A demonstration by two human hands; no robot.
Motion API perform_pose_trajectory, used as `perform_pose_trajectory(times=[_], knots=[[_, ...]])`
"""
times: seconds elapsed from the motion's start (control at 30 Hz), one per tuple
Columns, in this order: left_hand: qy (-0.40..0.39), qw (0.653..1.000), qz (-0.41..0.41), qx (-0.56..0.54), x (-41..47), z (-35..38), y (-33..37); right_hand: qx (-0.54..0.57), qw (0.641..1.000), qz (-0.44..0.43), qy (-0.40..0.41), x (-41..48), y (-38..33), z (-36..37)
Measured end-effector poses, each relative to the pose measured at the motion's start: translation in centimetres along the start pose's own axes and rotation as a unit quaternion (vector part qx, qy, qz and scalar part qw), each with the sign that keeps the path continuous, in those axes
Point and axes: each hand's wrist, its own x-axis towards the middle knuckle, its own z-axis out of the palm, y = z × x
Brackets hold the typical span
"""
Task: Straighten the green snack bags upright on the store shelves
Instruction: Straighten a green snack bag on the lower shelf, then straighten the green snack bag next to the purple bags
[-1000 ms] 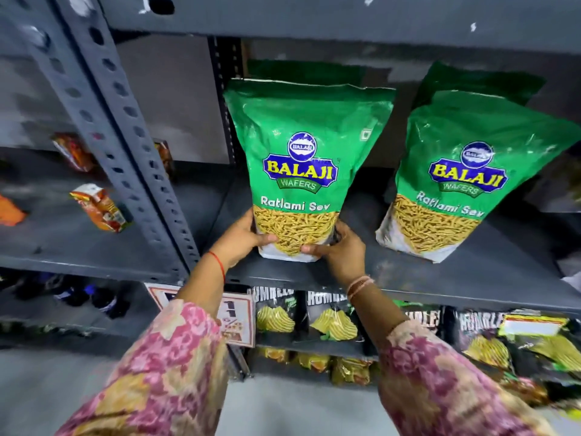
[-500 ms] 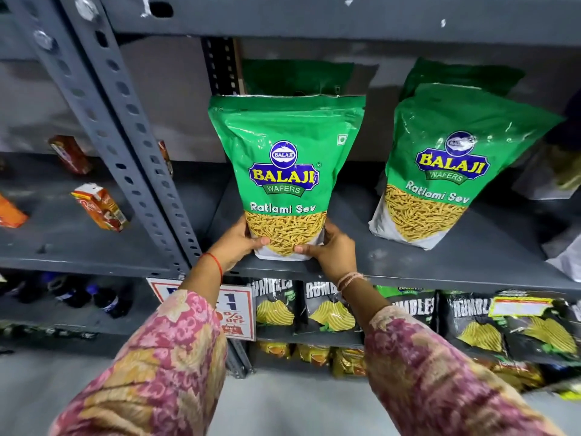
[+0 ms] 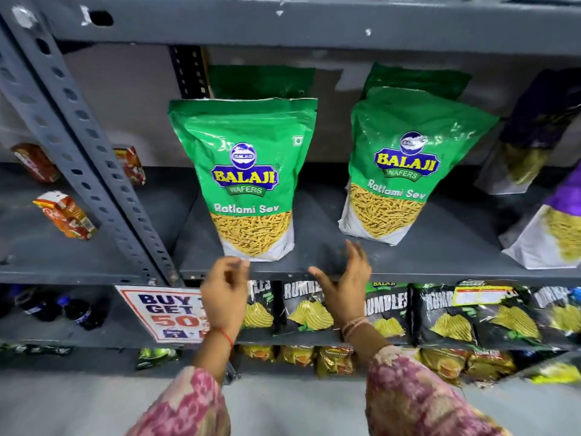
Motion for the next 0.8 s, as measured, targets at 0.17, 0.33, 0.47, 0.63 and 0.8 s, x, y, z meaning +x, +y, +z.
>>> perform_pose_trajectory(times=[0.17,0.33,0.47,0.63,0.8], knots=[[-0.212,0.973,-0.035,-0.079,-0.1,9.7,5.4,0.025,0.987,0.029,0.154,6.4,3.7,-6.9],[-0.347,0.914,-0.17,-0.124,4.2,18.6,8.1,0.126,0.99,0.065,0.019,12.4,6.0,-9.4],[-0.395,0.903,-0.16,-0.051,5.9,21.4,7.9,0.128,0.989,0.068,-0.031,13.6,6.7,-9.2],[-0.369,0.925,-0.08,-0.051,4.8,20.9,8.9,0.158,0.982,0.068,-0.076,14.7,6.7,-12.0],[-0.353,0.928,-0.024,-0.117,1.0,20.4,10.7,0.154,0.978,0.052,-0.127,14.3,7.2,-16.3]])
